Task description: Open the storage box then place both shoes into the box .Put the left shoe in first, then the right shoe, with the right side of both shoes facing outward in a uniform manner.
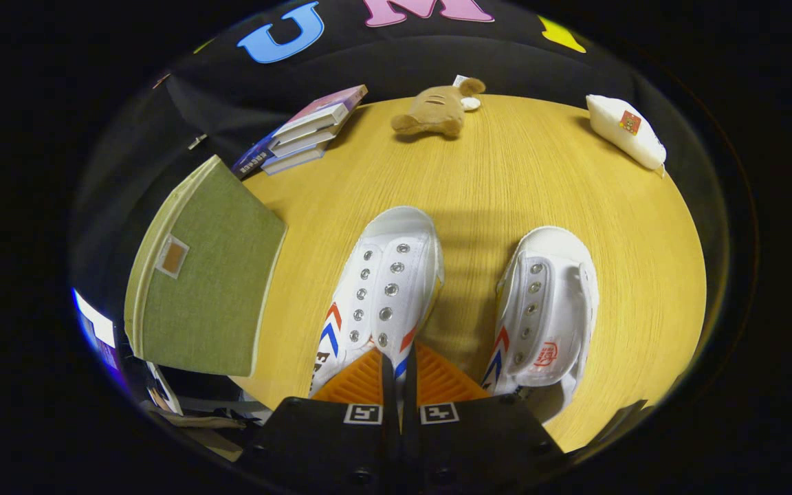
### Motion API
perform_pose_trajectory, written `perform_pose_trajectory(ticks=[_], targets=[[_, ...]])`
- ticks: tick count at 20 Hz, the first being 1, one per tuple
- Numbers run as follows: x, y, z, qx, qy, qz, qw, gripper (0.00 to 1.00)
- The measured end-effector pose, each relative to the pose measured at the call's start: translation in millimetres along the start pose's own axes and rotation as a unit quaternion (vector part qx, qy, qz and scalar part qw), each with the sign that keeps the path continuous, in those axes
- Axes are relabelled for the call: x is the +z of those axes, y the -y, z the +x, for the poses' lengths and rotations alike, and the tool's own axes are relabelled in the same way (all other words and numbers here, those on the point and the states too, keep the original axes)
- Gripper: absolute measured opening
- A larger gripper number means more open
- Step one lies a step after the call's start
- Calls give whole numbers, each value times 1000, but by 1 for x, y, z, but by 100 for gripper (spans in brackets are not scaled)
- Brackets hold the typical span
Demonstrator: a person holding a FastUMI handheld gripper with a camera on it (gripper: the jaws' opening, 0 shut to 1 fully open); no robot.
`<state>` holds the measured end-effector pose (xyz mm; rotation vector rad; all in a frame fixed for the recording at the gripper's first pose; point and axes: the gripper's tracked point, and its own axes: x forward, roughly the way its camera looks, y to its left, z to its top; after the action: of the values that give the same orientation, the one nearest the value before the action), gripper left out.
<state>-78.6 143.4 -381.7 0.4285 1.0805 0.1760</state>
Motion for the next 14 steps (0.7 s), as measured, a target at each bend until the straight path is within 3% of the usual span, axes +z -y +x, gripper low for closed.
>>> perform_pose_trajectory(ticks=[9,14], targets=[[88,-80,-82,39,53,20,998,5],[125,-168,-105,103,57,35,992,5]])
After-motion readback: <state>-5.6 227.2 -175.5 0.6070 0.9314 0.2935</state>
